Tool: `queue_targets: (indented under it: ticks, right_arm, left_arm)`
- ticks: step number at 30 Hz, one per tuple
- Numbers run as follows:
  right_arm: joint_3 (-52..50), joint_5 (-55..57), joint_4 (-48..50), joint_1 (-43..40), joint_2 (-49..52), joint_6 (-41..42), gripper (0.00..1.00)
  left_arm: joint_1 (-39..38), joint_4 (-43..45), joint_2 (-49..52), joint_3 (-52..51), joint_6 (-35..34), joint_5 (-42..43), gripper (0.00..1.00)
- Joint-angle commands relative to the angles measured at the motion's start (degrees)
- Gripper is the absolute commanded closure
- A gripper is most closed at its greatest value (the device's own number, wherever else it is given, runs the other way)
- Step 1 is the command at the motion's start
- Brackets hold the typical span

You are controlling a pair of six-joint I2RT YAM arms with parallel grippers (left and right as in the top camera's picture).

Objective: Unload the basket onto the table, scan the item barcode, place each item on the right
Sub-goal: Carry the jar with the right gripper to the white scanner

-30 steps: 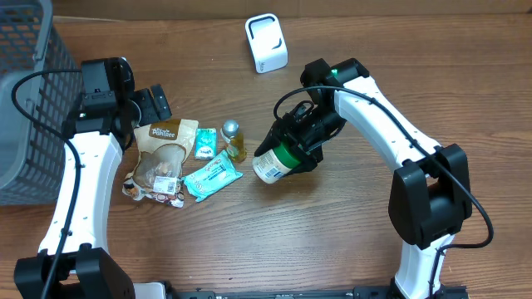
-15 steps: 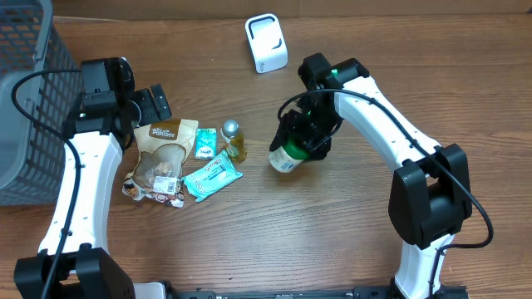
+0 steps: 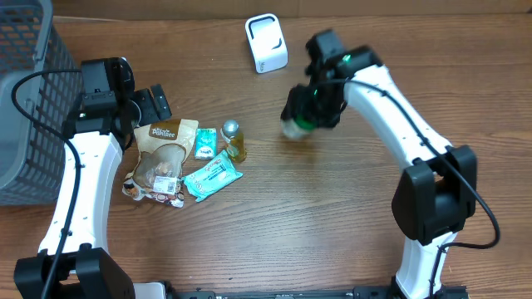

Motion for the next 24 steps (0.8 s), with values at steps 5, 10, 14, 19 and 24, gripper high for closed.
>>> queue_targets:
  ticks: [5, 10, 14, 19, 24]
  right_arm:
    - [23.91, 7.28, -2.58, -0.55, -0.79, -6.23, 0.58]
    - [25.16, 7.30, 4.94, -0.57, -0.28, -8.07, 0.58]
    - [25.07, 7.30, 12.33, -0.57, 2.64, -9.01, 0.59]
    - [24.50, 9.86, 22.62, -0.55, 7.41, -9.38, 0.60]
    - [24.50, 16.92, 33.31, -0.57, 13.38, -12.87, 0.59]
  left_arm:
    - [-0.07, 0.04, 0.20, 0.39, 0.28, 0.42, 0.00]
    - [-0.07, 0.04, 0.20, 0.39, 0.28, 0.42, 0.00]
    - [-0.07, 0.04, 0.20, 0.39, 0.28, 0.42, 0.00]
    - [-0.07, 0.04, 0.20, 0.39, 0.28, 0.44, 0.00]
    - [-0.02, 0.04, 0.20, 0.39, 0.28, 0.42, 0.00]
